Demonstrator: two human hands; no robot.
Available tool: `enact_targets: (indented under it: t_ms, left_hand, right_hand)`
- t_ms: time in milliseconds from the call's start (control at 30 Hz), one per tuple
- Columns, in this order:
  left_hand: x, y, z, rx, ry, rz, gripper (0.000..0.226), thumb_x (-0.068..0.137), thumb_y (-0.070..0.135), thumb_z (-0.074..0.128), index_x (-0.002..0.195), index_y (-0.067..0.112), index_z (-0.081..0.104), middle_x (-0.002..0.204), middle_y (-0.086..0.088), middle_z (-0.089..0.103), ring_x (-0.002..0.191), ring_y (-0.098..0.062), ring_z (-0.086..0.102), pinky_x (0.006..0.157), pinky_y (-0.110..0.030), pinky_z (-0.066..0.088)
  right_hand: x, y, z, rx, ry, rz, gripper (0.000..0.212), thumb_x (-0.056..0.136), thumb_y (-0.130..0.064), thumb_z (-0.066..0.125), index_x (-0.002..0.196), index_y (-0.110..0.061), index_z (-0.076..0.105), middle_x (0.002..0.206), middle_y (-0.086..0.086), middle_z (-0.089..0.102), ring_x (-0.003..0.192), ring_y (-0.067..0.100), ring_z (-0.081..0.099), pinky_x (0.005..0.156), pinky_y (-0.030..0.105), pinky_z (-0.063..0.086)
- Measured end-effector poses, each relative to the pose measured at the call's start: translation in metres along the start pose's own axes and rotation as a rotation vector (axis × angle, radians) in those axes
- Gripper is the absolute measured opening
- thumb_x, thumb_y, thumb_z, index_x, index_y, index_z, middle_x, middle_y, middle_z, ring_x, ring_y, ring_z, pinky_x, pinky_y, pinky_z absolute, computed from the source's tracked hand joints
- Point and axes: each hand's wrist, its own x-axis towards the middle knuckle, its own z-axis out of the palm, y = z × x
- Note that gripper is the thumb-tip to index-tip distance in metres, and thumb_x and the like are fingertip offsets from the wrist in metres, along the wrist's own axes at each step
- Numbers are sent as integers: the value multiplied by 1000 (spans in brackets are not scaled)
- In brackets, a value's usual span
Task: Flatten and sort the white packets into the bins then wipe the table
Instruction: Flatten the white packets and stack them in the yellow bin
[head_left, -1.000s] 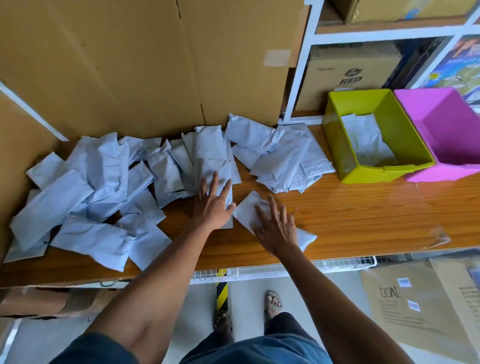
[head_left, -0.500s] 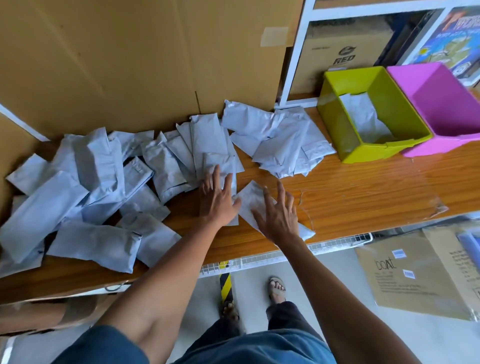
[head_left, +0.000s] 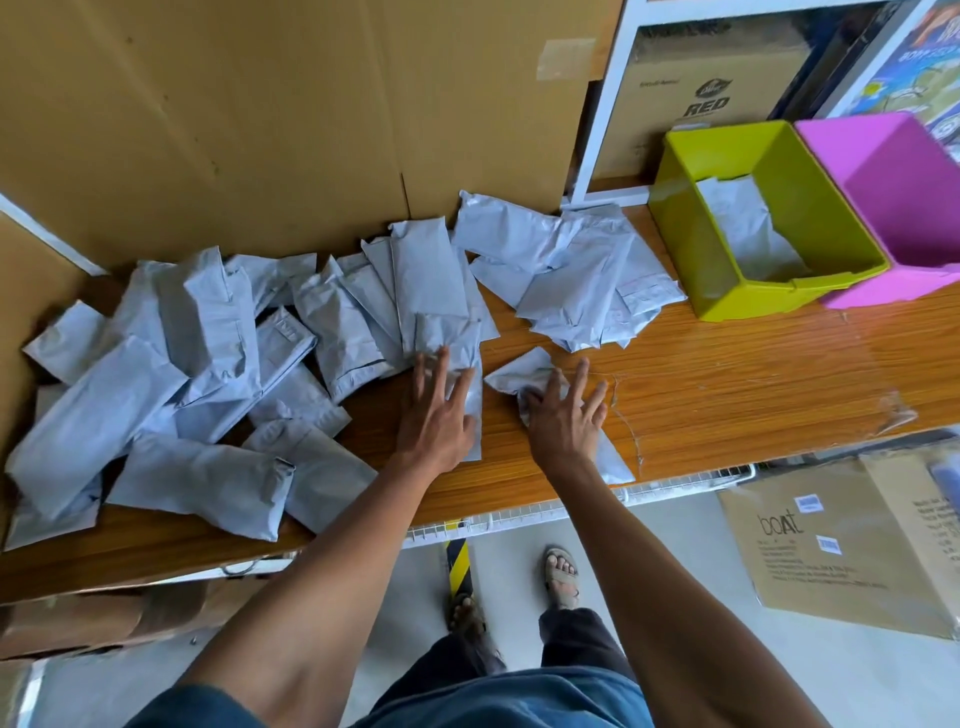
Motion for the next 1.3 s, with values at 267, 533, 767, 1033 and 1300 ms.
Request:
enact_targets:
  t_ms: [267,533,767,1033,1300]
  left_hand:
    - [17,1,-4,59,62,-18,80,99,60,56,166,32,22,174,-11,-19,159,-46,-7,125,-62,18]
    - [16,3,1,68,9,-57,73,104,51,49,166,39,14,173,-11,-25,158,-47,-16,126,-66,18]
    - [13,6,6,64,58,-82,81,101,70,43,167,42,6,173,-11,-24,158,-49,-10,119,-66,29]
    - [11,15,7,105,19,-71,78,107,48,47,168,33,3,170,-24,-23,157,-54,-3,122,-67,22]
    - [-1,15,-1,76,-5,-45,78,108,44,47,169,31,0,171,-22,-24,158,-52,-4,122,-67,27]
  right_hand:
    - [-15,21,-14,7,95,-280,77,100,-70,39,164,-30,22,173,15,6,156,50,5,123,64,13]
    - [-11,23,-2,-30,25,-324,64,107,-57,31,165,-34,15,174,7,5,159,39,7,123,62,22]
    - [-14,15,-5,-161,55,-253,83,97,-74,36,165,-36,9,174,9,-1,156,49,7,120,68,17]
    - [-19,3,-3,-84,59,-254,63,101,-39,51,159,-23,32,170,13,20,146,52,31,108,63,43]
    - [-35,2,-2,-178,56,-171,55,104,-50,44,154,-29,37,170,13,20,140,49,37,95,56,46]
